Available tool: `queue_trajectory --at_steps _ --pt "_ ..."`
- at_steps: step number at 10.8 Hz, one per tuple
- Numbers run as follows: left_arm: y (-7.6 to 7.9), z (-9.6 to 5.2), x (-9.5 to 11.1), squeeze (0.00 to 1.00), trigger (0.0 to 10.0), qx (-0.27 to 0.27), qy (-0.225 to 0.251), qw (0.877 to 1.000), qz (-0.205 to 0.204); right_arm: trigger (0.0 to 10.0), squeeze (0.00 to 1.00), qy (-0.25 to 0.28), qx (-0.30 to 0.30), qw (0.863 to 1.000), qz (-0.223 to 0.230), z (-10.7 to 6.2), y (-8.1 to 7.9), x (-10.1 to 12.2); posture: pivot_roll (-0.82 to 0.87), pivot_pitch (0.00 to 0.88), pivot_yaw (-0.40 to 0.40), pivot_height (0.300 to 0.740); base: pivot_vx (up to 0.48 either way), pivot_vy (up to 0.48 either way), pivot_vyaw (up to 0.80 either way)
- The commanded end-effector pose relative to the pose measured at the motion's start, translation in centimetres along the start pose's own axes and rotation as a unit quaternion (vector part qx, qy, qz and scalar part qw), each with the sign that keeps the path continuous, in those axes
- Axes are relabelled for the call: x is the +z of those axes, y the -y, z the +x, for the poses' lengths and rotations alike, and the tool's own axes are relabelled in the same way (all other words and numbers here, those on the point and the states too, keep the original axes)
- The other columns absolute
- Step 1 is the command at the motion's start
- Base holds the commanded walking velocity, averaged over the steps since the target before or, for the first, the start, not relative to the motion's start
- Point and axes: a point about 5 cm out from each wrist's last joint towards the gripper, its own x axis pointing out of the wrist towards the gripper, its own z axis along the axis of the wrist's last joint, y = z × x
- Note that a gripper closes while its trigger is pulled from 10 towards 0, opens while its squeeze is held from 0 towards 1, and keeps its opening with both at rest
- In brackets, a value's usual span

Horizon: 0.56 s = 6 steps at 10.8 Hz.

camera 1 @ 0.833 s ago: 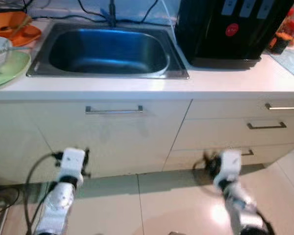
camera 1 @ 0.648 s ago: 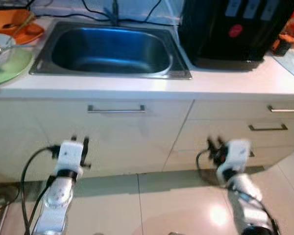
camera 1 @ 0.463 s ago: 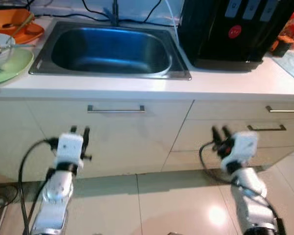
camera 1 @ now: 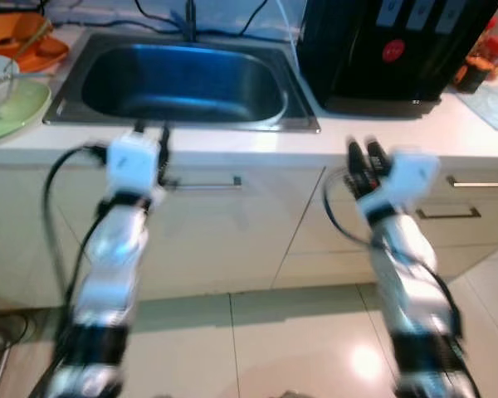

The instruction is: Kitchen organization

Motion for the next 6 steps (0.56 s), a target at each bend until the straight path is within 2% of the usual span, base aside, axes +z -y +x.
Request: queue_trajectory --at_steps 1,2,4,6 --pt "1.0 0.5 -0.1 0.0 10.0 -0.012 -0.009 1.0 -0.012 10.0 0.0 -0.019 -0.008 1.0 0.007 0.3 0.0 -0.5 -0.04 0.033 -0.121 0.719 0.0 0.0 0.0" --pt "2.1 1.4 0.1 0.0 10.0 -0.022 -0.011 0.999 -0.023 10.0 0.0 -0.023 0.004 1.0 0.008 1.0 -1.0 -0.4 -0.04 0.033 -0.124 0.719 0.0 0.0 0.0" --pt "3.0 1.7 0.1 0.0 10.0 -0.031 -0.019 0.998 -0.042 10.0 0.0 -0.03 0.002 1.0 0.005 1.4 -1.0 -0.6 -0.04 0.035 -0.123 0.719 0.0 0.0 0.0" --pt "3.2 1.7 -0.2 0.0 10.0 -0.028 -0.031 0.997 -0.059 10.0 0.0 -0.039 -0.008 0.999 0.0 1.4 -0.7 -1.0 -0.04 0.034 -0.121 0.719 0.0 0.0 0.52"
